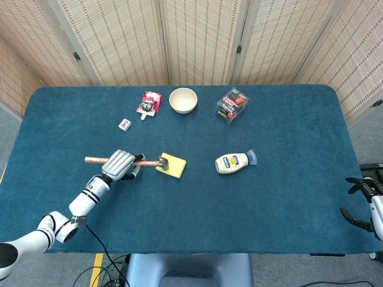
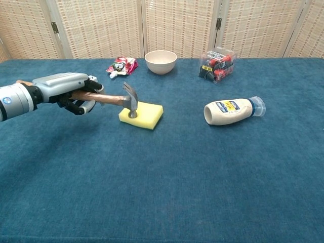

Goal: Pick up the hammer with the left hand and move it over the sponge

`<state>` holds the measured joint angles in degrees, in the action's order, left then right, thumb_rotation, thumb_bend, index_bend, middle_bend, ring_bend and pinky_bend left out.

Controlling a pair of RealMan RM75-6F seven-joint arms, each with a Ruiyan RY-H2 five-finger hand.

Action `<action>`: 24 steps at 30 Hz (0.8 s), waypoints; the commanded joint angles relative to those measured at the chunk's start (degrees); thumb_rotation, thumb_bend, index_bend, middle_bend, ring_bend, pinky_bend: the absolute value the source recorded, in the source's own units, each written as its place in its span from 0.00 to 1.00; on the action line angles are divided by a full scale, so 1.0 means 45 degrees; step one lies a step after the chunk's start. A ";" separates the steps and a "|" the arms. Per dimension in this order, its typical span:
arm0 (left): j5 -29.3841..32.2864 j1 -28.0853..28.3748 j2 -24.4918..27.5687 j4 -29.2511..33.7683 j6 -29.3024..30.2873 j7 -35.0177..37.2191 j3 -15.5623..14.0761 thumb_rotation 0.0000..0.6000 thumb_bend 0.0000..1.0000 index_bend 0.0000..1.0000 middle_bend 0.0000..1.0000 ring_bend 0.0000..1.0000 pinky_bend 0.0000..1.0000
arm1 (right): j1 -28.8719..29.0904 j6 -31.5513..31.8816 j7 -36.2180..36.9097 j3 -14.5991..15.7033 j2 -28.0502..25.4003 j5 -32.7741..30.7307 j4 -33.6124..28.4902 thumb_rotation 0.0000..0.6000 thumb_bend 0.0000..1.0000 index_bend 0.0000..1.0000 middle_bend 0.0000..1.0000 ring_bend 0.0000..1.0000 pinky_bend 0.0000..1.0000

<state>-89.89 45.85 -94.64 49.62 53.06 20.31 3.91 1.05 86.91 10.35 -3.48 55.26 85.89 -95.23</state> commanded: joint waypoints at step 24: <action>-0.0936 -0.1000 0.1617 0.2663 0.2160 0.0986 -0.1130 1.00 0.72 0.78 0.87 0.69 0.85 | 0.0040 -0.0105 0.0078 0.0010 0.0148 0.0054 0.0138 1.00 0.14 0.28 0.45 0.23 0.27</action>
<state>-93.79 41.43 -87.35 61.43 63.03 25.10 -0.81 1.23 86.45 10.69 -3.44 55.92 86.13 -94.62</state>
